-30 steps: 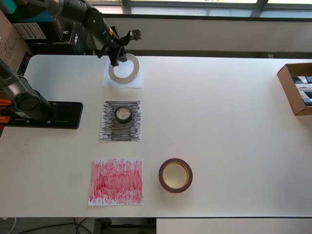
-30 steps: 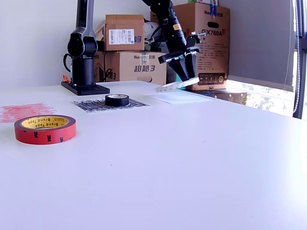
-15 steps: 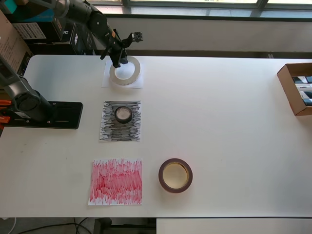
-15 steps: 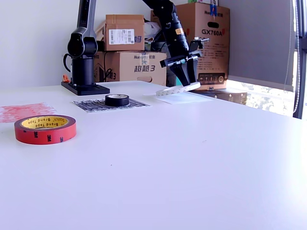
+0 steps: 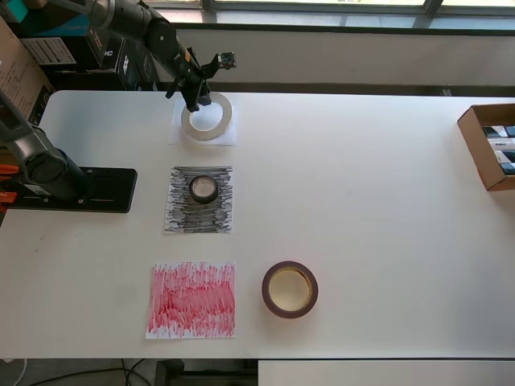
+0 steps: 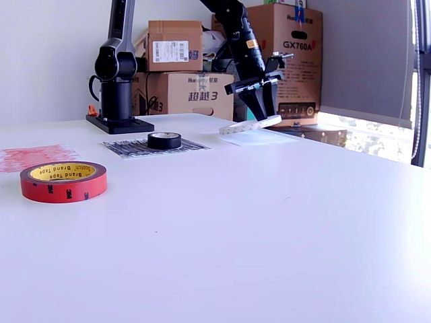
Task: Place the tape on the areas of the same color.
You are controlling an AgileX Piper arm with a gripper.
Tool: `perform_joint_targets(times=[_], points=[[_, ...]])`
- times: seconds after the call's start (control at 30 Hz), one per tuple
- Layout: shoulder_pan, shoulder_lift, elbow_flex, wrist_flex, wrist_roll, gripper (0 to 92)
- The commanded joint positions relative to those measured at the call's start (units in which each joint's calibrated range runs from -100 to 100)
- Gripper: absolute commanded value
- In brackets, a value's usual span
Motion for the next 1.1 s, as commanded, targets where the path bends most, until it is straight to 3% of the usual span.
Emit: perform_joint_targets(times=[0.0,0.1,0.2,0.83,1.07], points=[[-0.01,-0.13,0.73,-0.14,-0.98,17.5],[-0.01,-0.13,0.73,-0.14,-0.98,33.9],[0.15,-0.13,0.73,-0.05,-0.98,40.8],[-0.09,-1.25,-3.81,0.80,-1.23,41.4],[-10.66,-5.74,-16.35,9.28,-10.31,41.2]])
